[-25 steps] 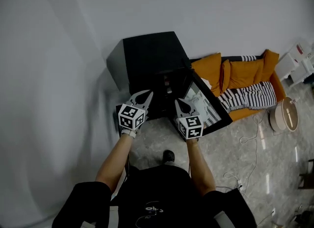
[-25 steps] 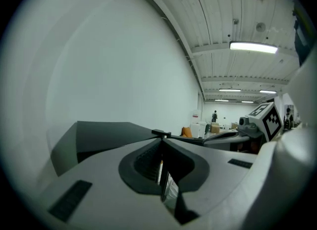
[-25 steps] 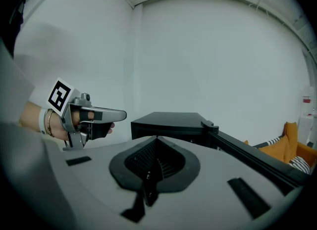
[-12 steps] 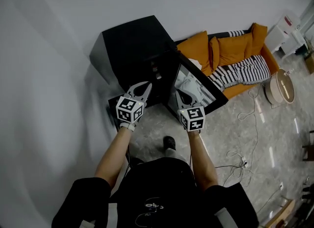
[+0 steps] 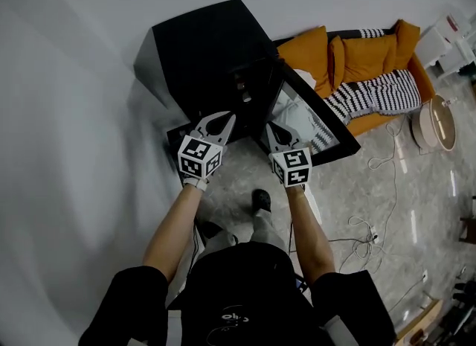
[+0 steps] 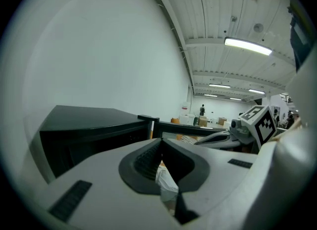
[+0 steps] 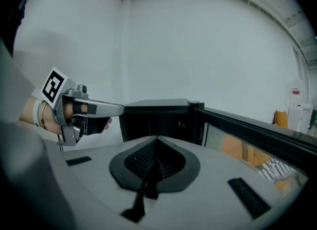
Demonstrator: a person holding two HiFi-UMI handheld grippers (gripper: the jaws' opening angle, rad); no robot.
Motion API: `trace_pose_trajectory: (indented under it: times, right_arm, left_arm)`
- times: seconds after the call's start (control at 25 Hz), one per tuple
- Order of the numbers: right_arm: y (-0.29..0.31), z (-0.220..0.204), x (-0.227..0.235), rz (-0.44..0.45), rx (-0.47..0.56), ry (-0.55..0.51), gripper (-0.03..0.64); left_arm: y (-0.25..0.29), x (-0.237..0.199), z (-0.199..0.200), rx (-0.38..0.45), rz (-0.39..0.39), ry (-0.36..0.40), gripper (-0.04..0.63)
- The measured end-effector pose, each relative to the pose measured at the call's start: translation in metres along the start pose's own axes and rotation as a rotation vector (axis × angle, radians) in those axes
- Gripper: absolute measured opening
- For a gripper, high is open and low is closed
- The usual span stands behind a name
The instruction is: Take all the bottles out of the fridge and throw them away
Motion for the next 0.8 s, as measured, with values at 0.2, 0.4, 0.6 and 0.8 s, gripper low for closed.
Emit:
trace_pose_trajectory:
  times: [0.2,0.4,0.6,0.8]
  right_arm:
    - [0.036,-0.024,0.009,0.026,-0.019,0.002,0.009]
    - [0.078,-0.044,0.022,0.046,-0.024,-0.008,0.009]
    - [0.115,-0.073,0.035,0.039,-0.013,-0.01,0.008]
    - [0.151,-0.115,0.048,0.025,-0.011,-0.02,0.009]
  left_arm:
    - [0.018,-0.006,-0.023,-0.018,-0.005,-0.004,0.006]
    - [0.041,-0.022,-0.051,-0.014,0.013,-0.042,0.006]
    - [0.053,-0.037,-0.09,-0.018,0.026,-0.071,0.006]
    - [0.066,-0.055,-0.138,-0.025,0.061,-0.077,0.006]
Point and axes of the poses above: the fingertips, and each gripper's own axes: y forward along the fingers, x to its right, z out of its top, the point moved 3 cm from there along -y, backward along the fingers, and after that the axes turned 5 degrees about z, right-handed, at the moved point
